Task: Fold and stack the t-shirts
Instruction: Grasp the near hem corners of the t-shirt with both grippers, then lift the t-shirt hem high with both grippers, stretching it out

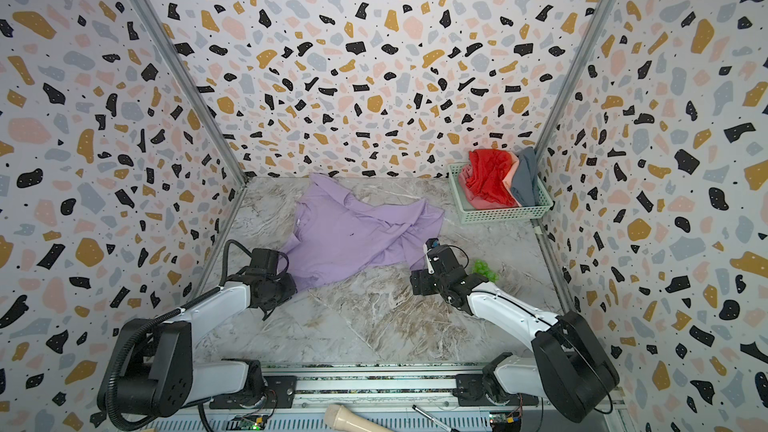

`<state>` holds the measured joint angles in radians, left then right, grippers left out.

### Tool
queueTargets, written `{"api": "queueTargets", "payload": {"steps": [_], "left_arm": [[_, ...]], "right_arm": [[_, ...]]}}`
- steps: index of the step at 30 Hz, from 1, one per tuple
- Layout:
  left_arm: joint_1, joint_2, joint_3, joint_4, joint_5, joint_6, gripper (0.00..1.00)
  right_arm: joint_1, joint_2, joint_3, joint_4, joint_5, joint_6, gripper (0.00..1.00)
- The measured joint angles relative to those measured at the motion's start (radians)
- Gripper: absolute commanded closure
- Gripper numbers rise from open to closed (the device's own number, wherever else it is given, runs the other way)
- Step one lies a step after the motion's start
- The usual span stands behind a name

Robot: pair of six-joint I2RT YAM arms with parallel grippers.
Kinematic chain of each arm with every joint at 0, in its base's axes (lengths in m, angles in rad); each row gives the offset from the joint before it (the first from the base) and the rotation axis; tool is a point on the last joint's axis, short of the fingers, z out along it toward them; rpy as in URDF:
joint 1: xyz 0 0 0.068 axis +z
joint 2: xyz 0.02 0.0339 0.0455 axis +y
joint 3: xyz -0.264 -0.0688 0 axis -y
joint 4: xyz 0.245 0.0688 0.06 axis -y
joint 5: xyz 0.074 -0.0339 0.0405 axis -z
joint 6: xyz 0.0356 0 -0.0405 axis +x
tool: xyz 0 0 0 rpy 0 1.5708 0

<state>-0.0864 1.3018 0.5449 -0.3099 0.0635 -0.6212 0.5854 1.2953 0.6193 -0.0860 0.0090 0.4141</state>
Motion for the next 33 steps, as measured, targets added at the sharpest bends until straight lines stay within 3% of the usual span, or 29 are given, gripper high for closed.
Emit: {"api": "queueTargets", "payload": {"steps": [16,21,25,27,30,33], "left_arm": [[0.000,-0.149,0.036,-0.060,0.026,0.007,1.00],[0.000,-0.206,0.058,-0.096,0.039,-0.004,1.00],[0.000,-0.245,0.102,-0.127,0.042,-0.012,1.00],[0.000,-0.255,0.129,-0.147,0.039,-0.012,1.00],[0.000,-0.265,0.192,-0.189,0.018,-0.008,1.00],[0.005,-0.277,0.283,-0.244,-0.017,0.010,1.00]], "right_arm": [[0.100,0.274,0.080,0.162,0.168,-0.096,0.31],[0.099,0.354,0.109,0.199,0.195,-0.117,0.52],[0.087,0.416,0.160,0.238,0.189,-0.120,0.88],[0.066,0.427,0.175,0.241,0.162,-0.114,0.98],[-0.003,0.391,0.176,0.207,0.090,-0.092,1.00],[-0.106,0.253,0.182,0.135,-0.030,-0.056,1.00]]}}
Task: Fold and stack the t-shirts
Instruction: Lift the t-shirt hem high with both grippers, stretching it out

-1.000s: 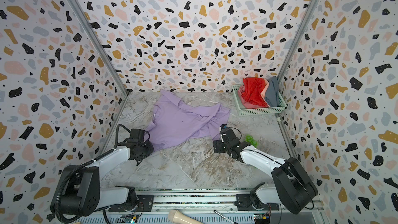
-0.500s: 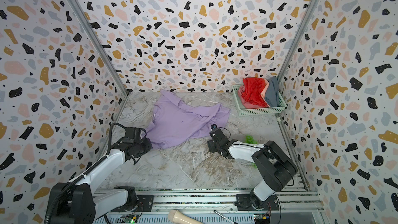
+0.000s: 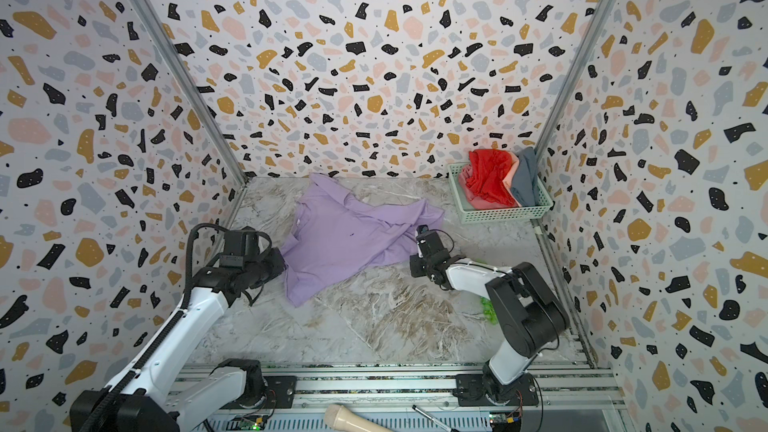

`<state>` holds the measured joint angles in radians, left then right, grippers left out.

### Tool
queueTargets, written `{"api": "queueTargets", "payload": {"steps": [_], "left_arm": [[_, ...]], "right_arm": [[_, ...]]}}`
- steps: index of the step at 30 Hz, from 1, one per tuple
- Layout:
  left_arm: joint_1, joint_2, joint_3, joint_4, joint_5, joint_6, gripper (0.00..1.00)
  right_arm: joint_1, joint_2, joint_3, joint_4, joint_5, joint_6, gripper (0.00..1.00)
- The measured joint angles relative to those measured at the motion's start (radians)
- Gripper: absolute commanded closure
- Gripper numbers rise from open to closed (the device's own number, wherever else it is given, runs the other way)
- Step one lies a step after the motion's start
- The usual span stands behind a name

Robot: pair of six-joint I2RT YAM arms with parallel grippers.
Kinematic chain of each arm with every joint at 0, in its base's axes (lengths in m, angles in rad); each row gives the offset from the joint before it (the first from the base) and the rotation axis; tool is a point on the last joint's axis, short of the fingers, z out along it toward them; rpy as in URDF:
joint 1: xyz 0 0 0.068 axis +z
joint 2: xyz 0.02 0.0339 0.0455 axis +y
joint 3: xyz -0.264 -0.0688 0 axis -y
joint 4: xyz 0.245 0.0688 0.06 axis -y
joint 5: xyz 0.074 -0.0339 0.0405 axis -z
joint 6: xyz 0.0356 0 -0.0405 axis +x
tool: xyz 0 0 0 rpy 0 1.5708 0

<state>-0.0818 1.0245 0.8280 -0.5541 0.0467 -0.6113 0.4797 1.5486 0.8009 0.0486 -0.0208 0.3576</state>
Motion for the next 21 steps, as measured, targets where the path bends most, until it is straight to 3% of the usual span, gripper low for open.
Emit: {"api": "queueTargets", "payload": {"steps": [6,13,17,21], "left_arm": [[0.012,-0.003,0.365,-0.155,-0.122,0.073,1.00],[0.015,-0.006,0.874,-0.288,-0.300,0.156,1.00],[0.016,-0.034,1.012,-0.296,-0.353,0.178,1.00],[0.016,-0.075,1.041,-0.248,-0.383,0.183,1.00]], "right_arm": [[-0.204,-0.281,0.222,-0.200,-0.294,0.040,1.00],[-0.317,-0.401,0.533,-0.455,-0.513,0.048,1.00],[-0.336,-0.391,0.688,-0.524,-0.552,0.061,1.00],[-0.338,-0.381,0.763,-0.465,-0.571,0.085,1.00]]}}
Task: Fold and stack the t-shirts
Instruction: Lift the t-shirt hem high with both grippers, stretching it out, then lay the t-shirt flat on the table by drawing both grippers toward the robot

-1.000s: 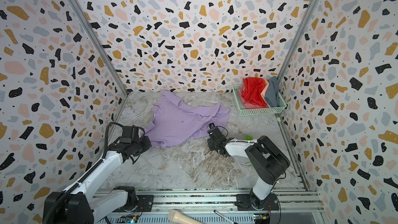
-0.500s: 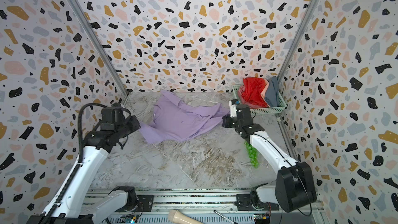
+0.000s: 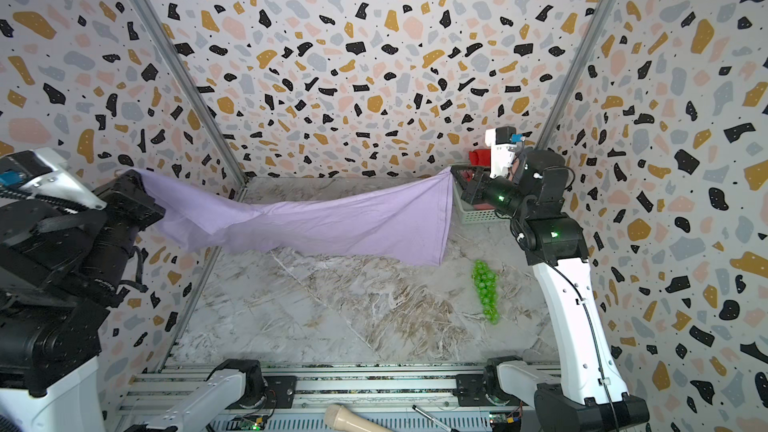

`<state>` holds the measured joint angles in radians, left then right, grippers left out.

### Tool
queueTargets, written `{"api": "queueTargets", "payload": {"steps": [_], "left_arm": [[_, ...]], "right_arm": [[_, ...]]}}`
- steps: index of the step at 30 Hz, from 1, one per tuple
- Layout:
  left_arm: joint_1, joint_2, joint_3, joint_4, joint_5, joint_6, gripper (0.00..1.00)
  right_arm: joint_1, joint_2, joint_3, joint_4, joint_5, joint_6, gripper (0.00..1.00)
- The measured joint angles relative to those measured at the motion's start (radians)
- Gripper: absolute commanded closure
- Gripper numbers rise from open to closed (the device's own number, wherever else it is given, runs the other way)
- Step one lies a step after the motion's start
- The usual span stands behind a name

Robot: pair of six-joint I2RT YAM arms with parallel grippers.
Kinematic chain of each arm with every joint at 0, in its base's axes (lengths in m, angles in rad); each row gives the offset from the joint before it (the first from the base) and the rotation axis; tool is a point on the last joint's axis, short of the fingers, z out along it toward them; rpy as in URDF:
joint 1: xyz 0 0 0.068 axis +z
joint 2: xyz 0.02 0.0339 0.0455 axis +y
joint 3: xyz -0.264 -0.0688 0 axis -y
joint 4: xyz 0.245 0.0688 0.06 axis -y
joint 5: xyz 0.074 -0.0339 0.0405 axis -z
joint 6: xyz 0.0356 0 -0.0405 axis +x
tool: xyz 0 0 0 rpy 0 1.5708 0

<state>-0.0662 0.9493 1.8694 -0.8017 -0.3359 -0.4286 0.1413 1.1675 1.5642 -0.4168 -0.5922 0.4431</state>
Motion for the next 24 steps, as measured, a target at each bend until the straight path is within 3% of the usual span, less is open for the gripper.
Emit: {"api": "queueTargets", "payload": {"steps": [5,8,11,15,19,22,24], "left_arm": [[0.000,0.003,-0.132,0.156,0.010,0.000,1.00],[0.000,0.093,-0.196,0.229,0.037,0.007,1.00],[0.003,0.252,-0.170,0.303,0.080,0.016,1.00],[0.023,0.511,0.010,0.333,0.154,0.021,1.00],[0.050,0.685,0.306,0.316,0.205,0.017,1.00],[0.061,0.697,0.473,0.320,0.217,0.018,1.00],[0.065,0.615,0.462,0.352,0.218,0.023,1.00]], "right_arm": [[0.000,0.046,-0.078,0.232,-0.024,0.087,1.00],[0.000,0.148,-0.120,0.385,-0.030,0.147,1.00],[0.000,0.270,-0.116,0.477,-0.028,0.182,1.00],[0.000,0.408,-0.034,0.499,-0.019,0.195,1.00],[-0.005,0.446,0.110,0.491,0.006,0.180,1.00],[-0.014,0.412,0.195,0.511,0.022,0.163,1.00],[-0.027,0.338,0.201,0.524,0.037,0.146,1.00]]}}
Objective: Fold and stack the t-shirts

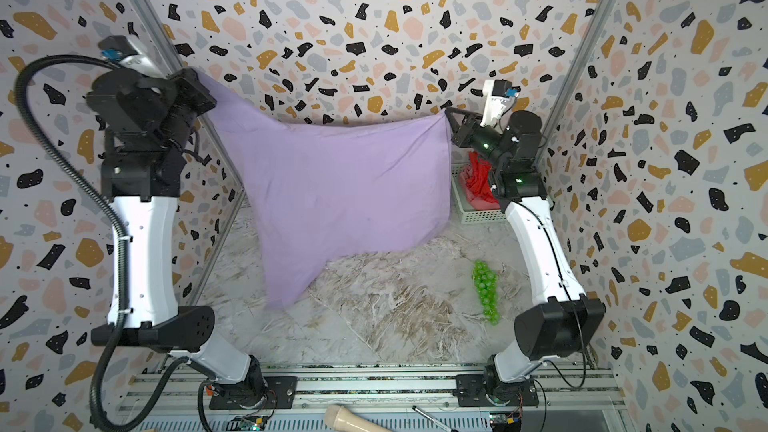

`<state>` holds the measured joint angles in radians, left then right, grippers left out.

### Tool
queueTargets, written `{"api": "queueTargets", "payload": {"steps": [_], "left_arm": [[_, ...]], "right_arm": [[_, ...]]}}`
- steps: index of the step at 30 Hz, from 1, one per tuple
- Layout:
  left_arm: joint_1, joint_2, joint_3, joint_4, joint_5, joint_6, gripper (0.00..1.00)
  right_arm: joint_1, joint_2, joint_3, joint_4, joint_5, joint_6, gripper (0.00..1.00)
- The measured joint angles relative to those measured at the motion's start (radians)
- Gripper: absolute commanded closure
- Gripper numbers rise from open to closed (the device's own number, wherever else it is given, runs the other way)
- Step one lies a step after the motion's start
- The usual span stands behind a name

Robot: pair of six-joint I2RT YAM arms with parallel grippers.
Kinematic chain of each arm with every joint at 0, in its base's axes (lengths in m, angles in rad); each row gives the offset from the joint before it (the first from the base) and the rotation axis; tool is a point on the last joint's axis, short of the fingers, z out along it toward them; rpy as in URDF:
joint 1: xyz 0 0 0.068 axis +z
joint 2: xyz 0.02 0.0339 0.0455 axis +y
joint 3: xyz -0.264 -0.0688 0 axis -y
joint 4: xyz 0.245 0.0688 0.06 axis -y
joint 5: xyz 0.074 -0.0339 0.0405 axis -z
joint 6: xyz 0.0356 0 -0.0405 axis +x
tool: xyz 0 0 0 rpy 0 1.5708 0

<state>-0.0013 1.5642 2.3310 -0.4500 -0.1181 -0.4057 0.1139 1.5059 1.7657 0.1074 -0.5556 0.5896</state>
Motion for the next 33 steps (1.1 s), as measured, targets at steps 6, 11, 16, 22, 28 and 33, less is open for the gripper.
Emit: {"api": "queueTargets", "payload": {"steps": [6,11,16,22,28,33], "left_arm": [[0.000,-0.453,-0.414,0.152,-0.062,0.005,1.00],[0.001,-0.688,-0.724,0.155,-0.099,-0.025,1.00],[0.001,-0.809,-1.097,-0.095,-0.085,-0.159,0.88],[0.001,-0.869,-1.195,-0.475,-0.109,-0.313,0.43],[0.002,-0.847,-1.095,-0.425,-0.034,-0.347,0.37],[0.002,-0.736,-1.216,-0.261,0.103,-0.346,0.34]], "right_arm": [[-0.015,-0.270,-0.177,0.031,0.026,-0.046,1.00],[-0.010,-0.428,-0.491,-0.056,0.064,-0.134,1.00],[-0.010,-0.436,-0.856,-0.224,0.108,-0.160,0.81],[-0.012,-0.471,-0.932,-0.501,0.208,-0.184,0.32],[-0.012,-0.494,-0.778,-0.481,0.233,-0.193,0.31],[0.016,-0.417,-0.814,-0.323,0.202,-0.132,0.31]]}}
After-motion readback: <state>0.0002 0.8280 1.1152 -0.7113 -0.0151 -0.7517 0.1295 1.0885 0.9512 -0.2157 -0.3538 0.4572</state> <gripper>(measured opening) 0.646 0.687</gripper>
